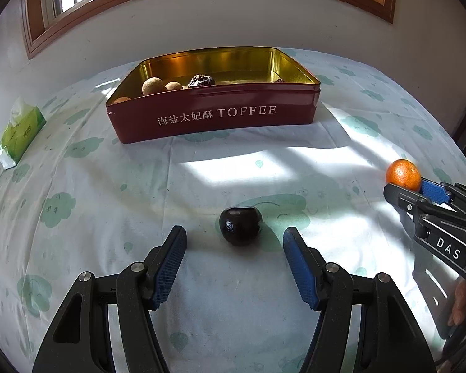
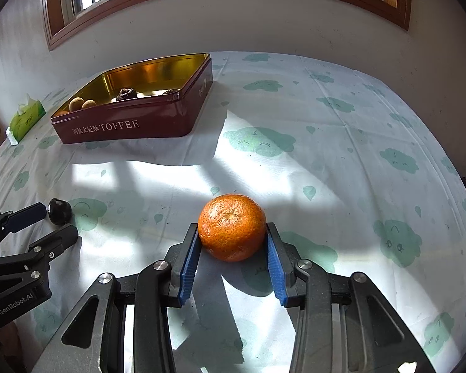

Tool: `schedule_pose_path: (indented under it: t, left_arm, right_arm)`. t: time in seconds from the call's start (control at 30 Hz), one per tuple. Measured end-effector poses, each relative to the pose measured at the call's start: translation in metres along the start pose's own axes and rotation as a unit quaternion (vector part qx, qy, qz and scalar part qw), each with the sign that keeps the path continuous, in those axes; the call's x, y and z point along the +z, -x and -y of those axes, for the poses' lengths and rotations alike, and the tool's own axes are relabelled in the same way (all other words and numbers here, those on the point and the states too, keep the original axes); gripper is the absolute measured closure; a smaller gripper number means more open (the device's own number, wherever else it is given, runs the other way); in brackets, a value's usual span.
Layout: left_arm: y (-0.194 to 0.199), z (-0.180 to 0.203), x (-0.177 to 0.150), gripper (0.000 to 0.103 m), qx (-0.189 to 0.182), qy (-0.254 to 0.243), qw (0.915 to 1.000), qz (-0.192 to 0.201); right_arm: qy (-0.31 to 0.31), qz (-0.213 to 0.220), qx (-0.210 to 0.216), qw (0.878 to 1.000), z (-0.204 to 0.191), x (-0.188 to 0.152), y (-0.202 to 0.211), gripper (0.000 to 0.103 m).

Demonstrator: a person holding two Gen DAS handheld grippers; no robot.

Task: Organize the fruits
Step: 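Close the right tool on the orange while the left tool grasps the dark plum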

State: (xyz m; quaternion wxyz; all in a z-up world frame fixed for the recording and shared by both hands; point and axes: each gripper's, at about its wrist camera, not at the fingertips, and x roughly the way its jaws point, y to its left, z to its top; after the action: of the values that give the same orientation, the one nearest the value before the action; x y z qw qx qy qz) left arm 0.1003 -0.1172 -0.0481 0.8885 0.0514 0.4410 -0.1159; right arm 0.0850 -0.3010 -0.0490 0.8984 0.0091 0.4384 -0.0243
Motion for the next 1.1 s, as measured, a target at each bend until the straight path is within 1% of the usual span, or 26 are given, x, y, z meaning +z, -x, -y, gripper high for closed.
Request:
schedule_pose_path:
  t: [0.13, 0.2, 0.27, 0.3, 0.4, 0.73, 1.1]
  left_arm:
    - [-0.0049, -0.0016, 0.0051, 0.04, -0.002, 0.007, 1.0, 0.002]
    - [-0.0052, -0.0031, 0.0057, 0.048, -0.004, 0.011, 0.9999, 0.006]
    - [-0.0051, -0.0036, 0.0055, 0.053, -0.005, 0.008, 0.9999, 0.01]
    - [-0.005, -0.0039, 0.0054, 0.057, -0.007, 0.007, 0.9999, 0.012]
    - [-0.0051, -0.0045, 0.0056, 0.063, -0.01, 0.007, 0.9998, 0.014]
    - [-0.0035, -0.0046, 0.0056, 0.072, -0.012, 0.005, 0.9998, 0.016]
    - [-0.0028, -0.0033, 0.0054, 0.074, 0.0, 0.003, 0.9998, 0.017]
  right_arm:
    - [-0.004, 0.0, 0.004, 1.0, 0.0007, 0.0001, -0.0002, 0.065]
    - [-0.004, 0.0, 0.004, 1.0, 0.0001, -0.0002, 0.0001, 0.065]
    - [-0.003, 0.0, 0.004, 1.0, 0.0004, -0.0003, -0.0001, 0.064]
    - [-0.003, 0.0, 0.004, 1.0, 0.0006, -0.0001, -0.0004, 0.064]
    - [-0.003, 0.0, 0.003, 1.0, 0.0002, -0.0004, -0.0005, 0.064]
    - [-0.002, 0.0, 0.002, 1.0, -0.0003, -0.0003, -0.0014, 0.064]
    - [-0.001, 0.0, 0.001, 1.0, -0.0013, -0.0005, -0.0019, 0.064]
